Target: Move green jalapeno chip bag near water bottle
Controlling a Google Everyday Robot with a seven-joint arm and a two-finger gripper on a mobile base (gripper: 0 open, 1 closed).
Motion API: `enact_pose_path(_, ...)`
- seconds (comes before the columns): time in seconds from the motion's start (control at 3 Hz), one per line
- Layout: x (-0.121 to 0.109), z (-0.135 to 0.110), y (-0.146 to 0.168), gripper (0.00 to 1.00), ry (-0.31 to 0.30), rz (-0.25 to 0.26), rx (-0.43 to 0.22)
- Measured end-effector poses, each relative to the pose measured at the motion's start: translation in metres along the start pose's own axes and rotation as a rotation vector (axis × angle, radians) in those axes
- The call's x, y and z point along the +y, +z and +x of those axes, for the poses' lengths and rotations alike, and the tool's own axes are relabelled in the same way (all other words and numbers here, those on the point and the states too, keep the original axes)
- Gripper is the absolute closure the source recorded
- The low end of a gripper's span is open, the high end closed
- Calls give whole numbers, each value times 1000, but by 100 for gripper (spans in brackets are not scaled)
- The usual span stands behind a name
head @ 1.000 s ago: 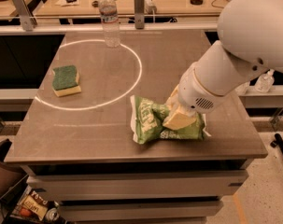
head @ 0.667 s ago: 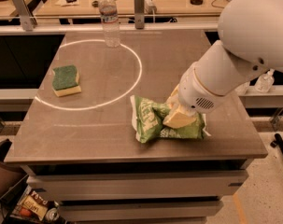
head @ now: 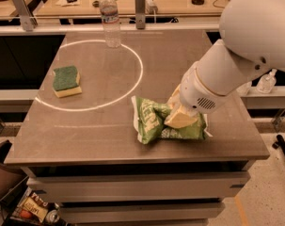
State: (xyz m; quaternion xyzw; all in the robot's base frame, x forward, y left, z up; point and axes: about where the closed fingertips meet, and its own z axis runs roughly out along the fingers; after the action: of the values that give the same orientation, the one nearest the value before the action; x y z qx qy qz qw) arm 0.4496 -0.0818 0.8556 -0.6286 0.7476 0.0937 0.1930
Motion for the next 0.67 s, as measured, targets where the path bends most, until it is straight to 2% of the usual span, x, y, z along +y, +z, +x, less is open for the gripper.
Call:
enact_pose_path(0.33, -28, -7, -33, 100, 15, 77, 29)
enact_pose_path(0.67, -72, -18, -87, 100, 38, 214, 55)
